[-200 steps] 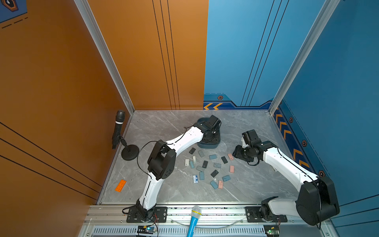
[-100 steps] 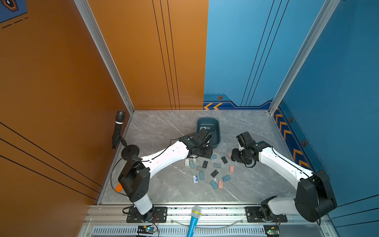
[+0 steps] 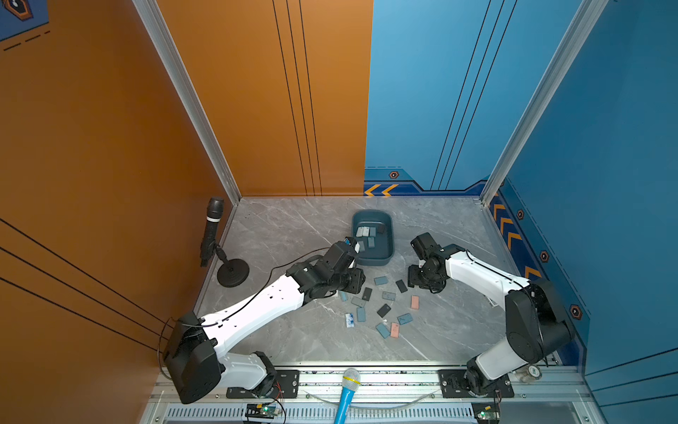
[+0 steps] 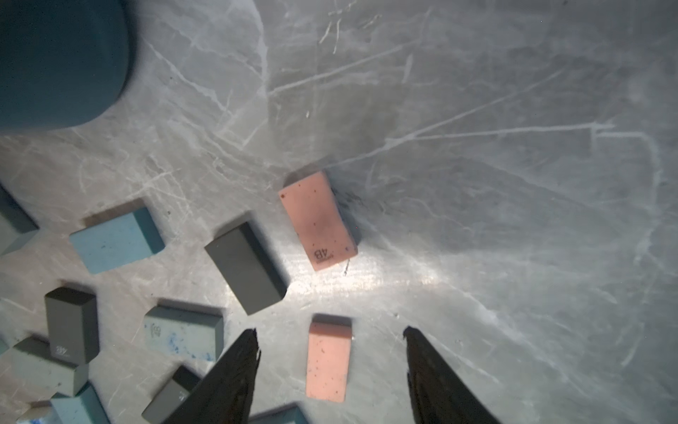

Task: Put the eraser in the storage box
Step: Pick up the eraser from the center of the board.

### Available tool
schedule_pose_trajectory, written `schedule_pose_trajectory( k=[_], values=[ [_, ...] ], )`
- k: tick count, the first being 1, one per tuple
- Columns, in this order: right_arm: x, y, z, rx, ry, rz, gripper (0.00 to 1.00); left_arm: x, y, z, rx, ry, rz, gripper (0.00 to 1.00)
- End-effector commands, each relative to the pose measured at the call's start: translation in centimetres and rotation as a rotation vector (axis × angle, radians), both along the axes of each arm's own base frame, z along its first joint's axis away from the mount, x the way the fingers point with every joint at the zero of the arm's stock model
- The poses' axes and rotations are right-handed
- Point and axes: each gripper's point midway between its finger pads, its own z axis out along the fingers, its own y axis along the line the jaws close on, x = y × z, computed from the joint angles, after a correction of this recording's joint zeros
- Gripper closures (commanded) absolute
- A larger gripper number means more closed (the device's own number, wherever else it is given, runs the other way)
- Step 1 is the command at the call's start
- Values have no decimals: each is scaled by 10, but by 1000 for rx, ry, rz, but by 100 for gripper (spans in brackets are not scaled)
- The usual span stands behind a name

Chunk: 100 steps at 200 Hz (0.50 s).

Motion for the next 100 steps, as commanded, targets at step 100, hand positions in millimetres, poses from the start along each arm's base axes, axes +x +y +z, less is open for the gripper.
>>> schedule_pose_trajectory(
  k=[100],
  values=[
    [39, -2, -23, -38, 7, 4, 48, -4, 19, -13, 39, -2, 63, 53]
  ],
)
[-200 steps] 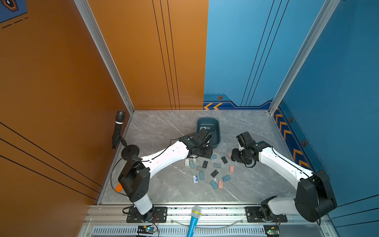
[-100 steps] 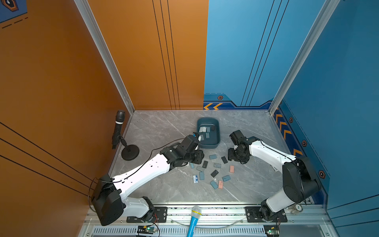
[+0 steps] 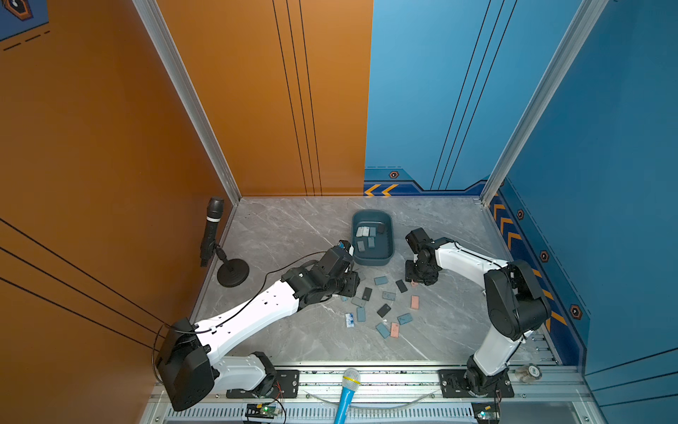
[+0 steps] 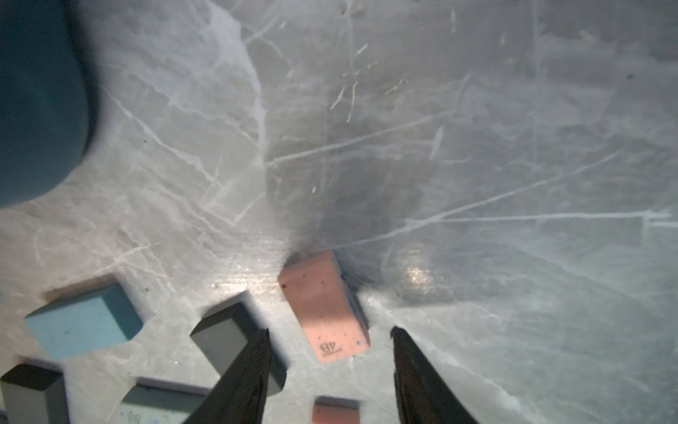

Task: Put the eraser in the storage box
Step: Pick up the eraser from the center of the board.

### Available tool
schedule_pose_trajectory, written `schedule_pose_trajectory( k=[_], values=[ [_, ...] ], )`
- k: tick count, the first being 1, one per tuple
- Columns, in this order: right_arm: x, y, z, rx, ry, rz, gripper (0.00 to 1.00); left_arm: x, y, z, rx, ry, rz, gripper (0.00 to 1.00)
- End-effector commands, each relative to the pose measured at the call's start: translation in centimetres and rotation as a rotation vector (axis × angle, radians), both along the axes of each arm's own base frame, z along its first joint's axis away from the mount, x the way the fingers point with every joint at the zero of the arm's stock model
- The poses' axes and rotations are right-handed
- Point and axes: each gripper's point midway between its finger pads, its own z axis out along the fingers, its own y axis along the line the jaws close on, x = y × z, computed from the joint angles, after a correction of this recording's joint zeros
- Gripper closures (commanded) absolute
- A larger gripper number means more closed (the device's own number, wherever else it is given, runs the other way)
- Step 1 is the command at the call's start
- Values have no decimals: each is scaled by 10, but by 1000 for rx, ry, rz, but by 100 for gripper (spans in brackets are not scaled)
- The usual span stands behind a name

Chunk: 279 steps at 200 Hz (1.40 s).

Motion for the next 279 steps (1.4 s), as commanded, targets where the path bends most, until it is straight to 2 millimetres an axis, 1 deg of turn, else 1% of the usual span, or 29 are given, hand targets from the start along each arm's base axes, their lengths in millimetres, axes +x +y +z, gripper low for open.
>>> schedule_pose_trajectory(
  k=[1, 28, 69, 91, 104, 128, 146, 154, 179, 220, 251, 279],
  values=[
    [11, -2, -1, -14, -21, 0, 48, 0, 6, -4, 13, 1, 26, 53],
    [10, 1, -8, -13, -6, 3, 49, 0, 7, -8, 20, 8, 32, 53],
    [8, -3, -18, -40, 15, -2, 51, 0, 7, -11, 25, 17, 36, 53],
    [6, -4, -20, -43, 22, -5, 58, 1, 9, -11, 26, 15, 40, 53],
    [7, -3, -18, -39, 18, -6, 64, 2, 10, -12, 29, 16, 45, 53],
    [8, 0, -14, -27, 7, -8, 70, 1, 14, -14, 35, 22, 51, 53],
    [11, 2, -7, -14, -7, -10, 76, 1, 18, -15, 34, 24, 61, 53],
    [12, 4, -4, -11, -13, -11, 77, 2, 19, -14, 31, 22, 65, 53],
    [16, 7, 4, -6, -25, -3, 78, 1, 26, -17, 34, 26, 82, 53],
    [22, 16, 23, -4, -53, 22, 79, 2, 35, -19, 30, 32, 112, 53],
    [28, 29, 47, 23, -99, 44, 80, 2, 42, -20, 38, 37, 123, 54],
    [35, 46, 75, 47, -154, 82, 80, 2, 46, -24, 42, 45, 135, 53]
  ],
)
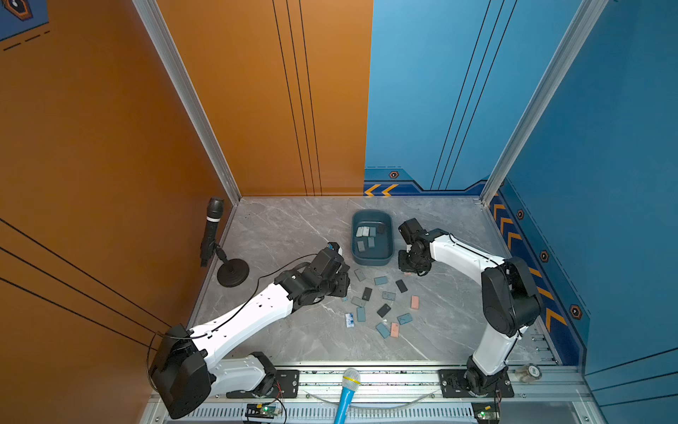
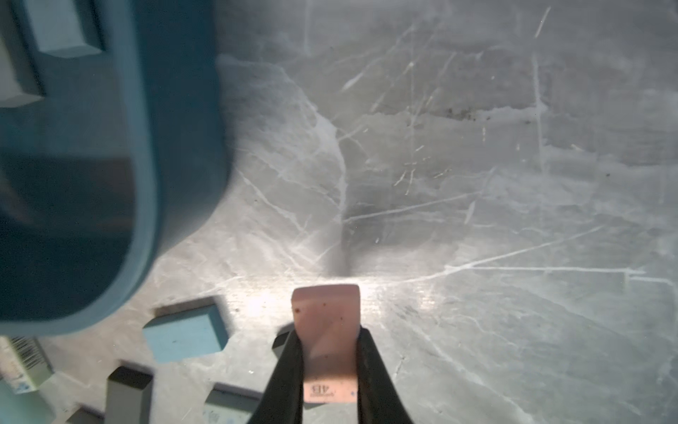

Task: Put the eraser in the storage box
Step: Pick up the eraser from the center of the board, then place the eraser in the storage box.

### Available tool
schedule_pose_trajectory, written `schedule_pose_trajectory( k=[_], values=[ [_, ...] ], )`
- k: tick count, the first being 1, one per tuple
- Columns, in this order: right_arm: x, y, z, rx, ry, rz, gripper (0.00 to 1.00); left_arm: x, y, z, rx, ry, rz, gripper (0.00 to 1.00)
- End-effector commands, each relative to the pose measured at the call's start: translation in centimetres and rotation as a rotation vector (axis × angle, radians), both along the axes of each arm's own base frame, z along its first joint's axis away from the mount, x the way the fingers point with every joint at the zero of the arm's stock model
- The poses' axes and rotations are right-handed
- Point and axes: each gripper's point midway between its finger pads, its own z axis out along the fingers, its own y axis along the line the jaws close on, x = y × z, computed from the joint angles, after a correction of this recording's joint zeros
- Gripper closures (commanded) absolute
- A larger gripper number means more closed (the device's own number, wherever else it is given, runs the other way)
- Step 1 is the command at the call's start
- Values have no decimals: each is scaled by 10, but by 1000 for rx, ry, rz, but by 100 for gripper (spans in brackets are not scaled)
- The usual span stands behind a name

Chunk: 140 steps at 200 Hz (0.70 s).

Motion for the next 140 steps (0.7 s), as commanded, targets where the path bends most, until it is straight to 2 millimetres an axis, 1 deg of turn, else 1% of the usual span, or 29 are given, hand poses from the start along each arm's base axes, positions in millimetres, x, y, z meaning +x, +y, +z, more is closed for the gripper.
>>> schedule_pose_trajectory(
  k=[1, 35, 40, 44, 60, 89, 116, 121, 122, 124, 126, 140],
  values=[
    [5, 14, 41, 26, -66, 39, 80, -3, 14, -8, 26, 16, 39, 53],
    [16, 36, 80, 55, -132, 93, 79, -2, 18, -10, 27, 23, 51, 54],
    [17, 39, 82, 55, -134, 100, 79, -2, 18, -10, 26, 25, 50, 54],
    [19, 42, 88, 61, -145, 106, 79, -2, 18, -10, 25, 24, 49, 54],
    [24, 53, 100, 76, -166, 125, 79, -2, 19, -10, 24, 24, 49, 54],
    [33, 74, 114, 104, -191, 157, 79, -1, 23, -10, 23, 23, 55, 54],
    [43, 92, 116, 122, -199, 179, 78, -1, 26, -13, 22, 38, 60, 54],
    [44, 94, 114, 123, -194, 181, 79, -1, 27, -14, 22, 42, 61, 54],
    [44, 94, 111, 121, -186, 182, 78, -1, 27, -14, 22, 42, 62, 54],
    [47, 98, 118, 130, -203, 185, 78, -1, 27, -14, 22, 42, 62, 54],
    [49, 99, 119, 132, -206, 185, 78, -1, 27, -14, 21, 42, 61, 54],
    [54, 108, 117, 142, -203, 194, 78, -1, 28, -14, 20, 44, 70, 54]
  ],
)
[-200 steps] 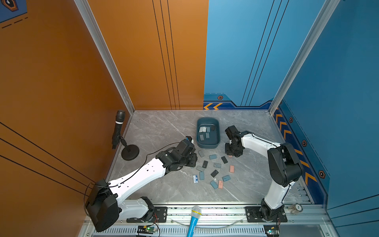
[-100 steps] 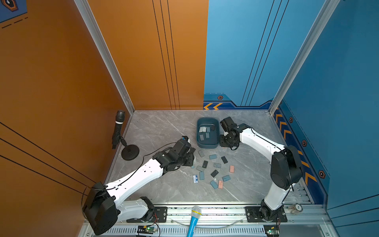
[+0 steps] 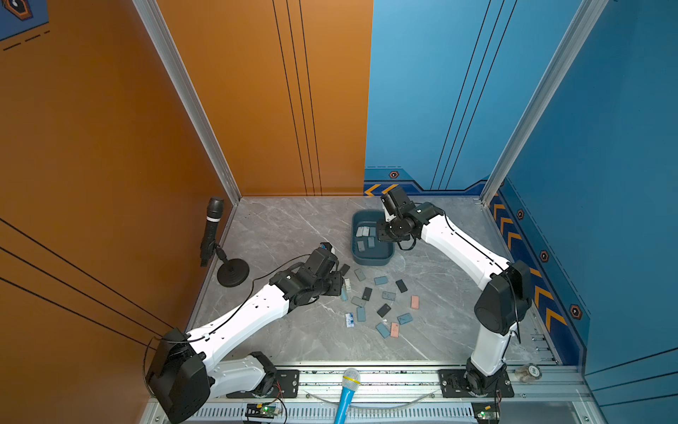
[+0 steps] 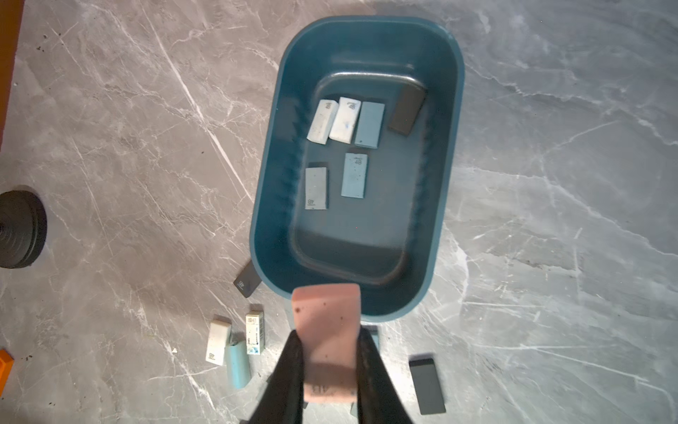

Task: Put the eraser in the storage box
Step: Place the eraser in the storage box.

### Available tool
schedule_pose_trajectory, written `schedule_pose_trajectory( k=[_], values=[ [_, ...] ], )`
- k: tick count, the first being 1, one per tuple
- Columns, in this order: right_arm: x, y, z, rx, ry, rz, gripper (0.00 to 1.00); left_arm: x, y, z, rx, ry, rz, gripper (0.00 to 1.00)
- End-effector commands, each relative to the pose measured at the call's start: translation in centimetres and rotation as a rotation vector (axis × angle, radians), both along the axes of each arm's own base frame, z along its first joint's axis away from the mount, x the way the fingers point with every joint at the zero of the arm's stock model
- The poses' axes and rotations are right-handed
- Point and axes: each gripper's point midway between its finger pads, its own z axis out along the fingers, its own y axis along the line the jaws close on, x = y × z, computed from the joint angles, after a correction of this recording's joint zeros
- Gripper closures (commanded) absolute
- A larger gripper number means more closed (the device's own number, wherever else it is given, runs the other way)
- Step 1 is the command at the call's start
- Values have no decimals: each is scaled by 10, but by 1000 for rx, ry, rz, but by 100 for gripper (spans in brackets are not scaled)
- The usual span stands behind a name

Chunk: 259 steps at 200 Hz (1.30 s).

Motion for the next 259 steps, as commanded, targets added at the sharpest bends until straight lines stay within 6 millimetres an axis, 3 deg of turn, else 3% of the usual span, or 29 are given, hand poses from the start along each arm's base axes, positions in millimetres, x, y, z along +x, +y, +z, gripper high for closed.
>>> schedule_pose_trajectory(
  k=[1, 42, 48, 77, 143, 202, 259],
  values=[
    [2, 13, -8, -11, 37, 38, 78, -6, 8, -7, 12, 28, 10, 54],
    [23, 33, -13, 6, 38, 56, 78, -6, 16, -15, 21, 45, 28, 54],
    [28, 36, -29, -11, 61, 57, 78, -6, 17, -16, 21, 50, 29, 54],
    [42, 39, -52, -28, 97, 47, 78, -6, 23, -20, 21, 68, 41, 54],
    [65, 23, -105, -84, 180, -8, 78, -1, 31, -23, 13, 83, 71, 54],
    [71, -4, -125, -150, 212, -47, 78, 3, 31, -25, 12, 102, 77, 54],
    [71, -14, -141, -192, 240, -51, 76, 7, 29, -29, 18, 118, 77, 55]
  ],
)
